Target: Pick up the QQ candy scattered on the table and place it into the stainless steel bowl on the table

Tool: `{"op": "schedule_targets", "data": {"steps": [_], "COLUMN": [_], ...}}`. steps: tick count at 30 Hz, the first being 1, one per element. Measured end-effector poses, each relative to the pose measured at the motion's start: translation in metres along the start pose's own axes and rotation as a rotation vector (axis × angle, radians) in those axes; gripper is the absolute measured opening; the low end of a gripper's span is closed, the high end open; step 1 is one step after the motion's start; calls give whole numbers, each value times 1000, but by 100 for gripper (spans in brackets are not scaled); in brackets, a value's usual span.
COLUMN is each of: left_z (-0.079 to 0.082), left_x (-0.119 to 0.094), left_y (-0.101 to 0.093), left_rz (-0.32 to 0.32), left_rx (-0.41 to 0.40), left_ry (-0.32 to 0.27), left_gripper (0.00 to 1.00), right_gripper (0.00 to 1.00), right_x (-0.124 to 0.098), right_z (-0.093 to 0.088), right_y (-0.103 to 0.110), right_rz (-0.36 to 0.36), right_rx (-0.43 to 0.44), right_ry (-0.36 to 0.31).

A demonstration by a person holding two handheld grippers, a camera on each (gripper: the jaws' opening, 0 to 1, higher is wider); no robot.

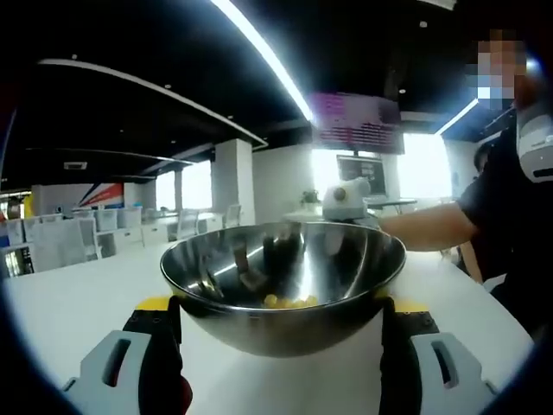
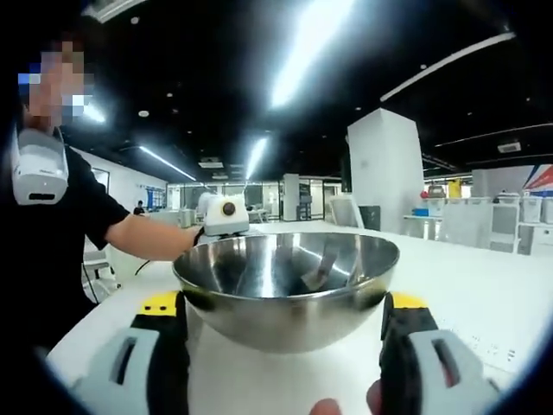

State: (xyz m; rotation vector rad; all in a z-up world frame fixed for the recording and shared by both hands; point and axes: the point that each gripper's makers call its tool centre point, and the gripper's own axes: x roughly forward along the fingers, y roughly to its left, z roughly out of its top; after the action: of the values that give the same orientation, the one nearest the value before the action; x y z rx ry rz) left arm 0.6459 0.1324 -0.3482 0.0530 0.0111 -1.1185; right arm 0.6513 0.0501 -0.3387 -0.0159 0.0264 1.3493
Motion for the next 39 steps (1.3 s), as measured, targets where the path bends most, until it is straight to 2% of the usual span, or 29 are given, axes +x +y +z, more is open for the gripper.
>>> {"op": "schedule_targets", "data": {"steps": [3, 7, 15, 20, 31, 39], "left_z": [-13, -31, -52, -57, -54, -62], "left_x": [9, 14, 14, 12, 12, 12], "left_y": [13, 25, 32, 35, 36, 27], "left_rz": [6, 9, 19, 20, 22, 29], "left_rx": [-7, -25, -36, -50, -85, -46], "left_ry": [17, 34, 53, 51, 16, 72], "left_gripper": [96, 96, 96, 96, 96, 96], "right_gripper": [92, 93, 94, 94, 96, 93], "right_x": [4, 8, 17, 21, 21, 14], "right_z": [-14, -31, -62, -64, -63, -67], "right_y": [-17, -29, -41, -42, -41, -32], "right_rz": [-6, -12, -19, -24, -31, -23], "right_rx": [4, 21, 61, 69, 101, 73], "right_ry": [33, 51, 66, 54, 39, 104]}}
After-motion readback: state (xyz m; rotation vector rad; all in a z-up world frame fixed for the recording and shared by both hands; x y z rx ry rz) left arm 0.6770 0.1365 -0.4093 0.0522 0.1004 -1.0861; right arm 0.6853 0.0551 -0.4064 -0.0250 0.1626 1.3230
